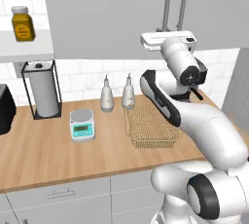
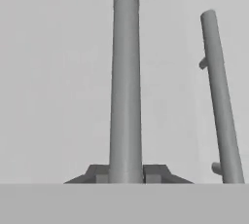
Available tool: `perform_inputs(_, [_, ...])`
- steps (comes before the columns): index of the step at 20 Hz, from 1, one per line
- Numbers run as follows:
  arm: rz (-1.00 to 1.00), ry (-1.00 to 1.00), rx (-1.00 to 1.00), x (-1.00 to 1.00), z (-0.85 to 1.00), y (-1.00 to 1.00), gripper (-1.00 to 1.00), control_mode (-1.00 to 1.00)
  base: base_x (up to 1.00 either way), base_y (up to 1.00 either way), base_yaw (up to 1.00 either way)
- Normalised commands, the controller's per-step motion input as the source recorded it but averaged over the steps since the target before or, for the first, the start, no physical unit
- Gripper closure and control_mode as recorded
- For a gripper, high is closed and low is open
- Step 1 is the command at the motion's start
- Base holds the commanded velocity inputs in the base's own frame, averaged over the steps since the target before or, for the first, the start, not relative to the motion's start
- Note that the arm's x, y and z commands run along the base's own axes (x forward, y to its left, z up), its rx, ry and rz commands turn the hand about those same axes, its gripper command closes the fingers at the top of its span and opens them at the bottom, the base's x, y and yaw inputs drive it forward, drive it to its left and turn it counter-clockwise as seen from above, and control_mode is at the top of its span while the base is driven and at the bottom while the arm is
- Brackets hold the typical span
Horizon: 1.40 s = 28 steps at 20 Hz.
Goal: Open the cabinet, pick up the bread from the cabinet and place it in the basket. Then move the basket to the dining counter.
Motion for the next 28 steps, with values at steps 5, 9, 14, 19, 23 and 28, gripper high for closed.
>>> perform_inputs(5, [-0.04, 0.00, -0.03, -0.92, 0.00, 0.46, 1.00, -1.00, 0.00, 0.00, 0.00])
perform_inputs(9, [-0.02, 0.00, -0.05, -0.79, 0.00, 0.61, 1.00, -1.00, 0.00, 0.00, 0.00])
perform_inputs(14, [-0.03, 0.03, -0.06, -0.78, 0.00, 0.69, 1.00, -1.00, 0.00, 0.00, 0.00])
perform_inputs(19, [-0.01, 0.06, -0.09, -0.65, 0.00, 0.86, 1.00, -1.00, 0.00, 0.00, 0.00])
perform_inputs(23, [0.00, 0.07, -0.10, -0.63, 0.00, 0.85, 1.00, -1.00, 0.00, 0.00, 0.00])
perform_inputs(28, [0.00, 0.05, -0.09, -0.57, 0.00, 0.76, 1.00, -1.00, 0.00, 0.00, 0.00])
